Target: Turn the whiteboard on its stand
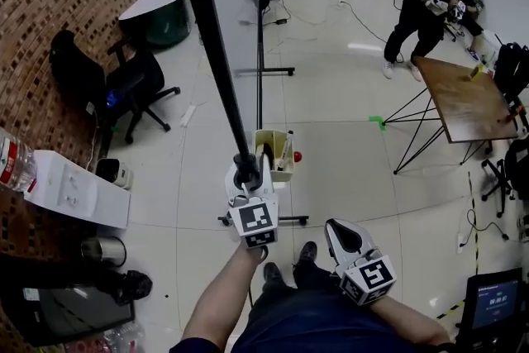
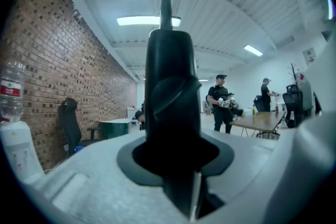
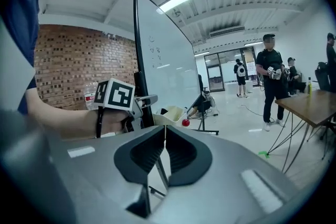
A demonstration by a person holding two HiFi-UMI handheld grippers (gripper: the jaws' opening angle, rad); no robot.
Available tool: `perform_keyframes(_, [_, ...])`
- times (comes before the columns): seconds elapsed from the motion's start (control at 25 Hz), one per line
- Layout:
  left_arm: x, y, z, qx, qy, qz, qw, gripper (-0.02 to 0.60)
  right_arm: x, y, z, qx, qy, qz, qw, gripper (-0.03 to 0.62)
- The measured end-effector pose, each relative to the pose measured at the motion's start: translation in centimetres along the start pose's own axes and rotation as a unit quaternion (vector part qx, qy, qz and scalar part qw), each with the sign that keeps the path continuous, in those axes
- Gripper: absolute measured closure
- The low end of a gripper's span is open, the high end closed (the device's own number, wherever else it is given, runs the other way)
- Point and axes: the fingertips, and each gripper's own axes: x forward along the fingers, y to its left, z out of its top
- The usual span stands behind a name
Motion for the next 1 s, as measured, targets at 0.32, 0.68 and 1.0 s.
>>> perform_keyframes(0.32, [-2.0,0.0,-0.7,-0.005,0.01,0.0,0.9999,0.44,-4.1,0.2,-0.7,0.012,0.009,-0.05,0.999,0.579])
perform_keyframes(0.68, [-5.8,1.6,0.1,-0.013,0.013,-0.012,0.9998,0.44,-10.0,-2.2,-1.8,0.052,-0.028,-0.054,0.997,0.579])
perform_keyframes(1.0, [-11.7,2.2,0.0,-0.005,0.01,-0.01,0.9999,0.44,-12.7,1.1,-5.2,0.09,-0.002,0.013,0.996,0.579])
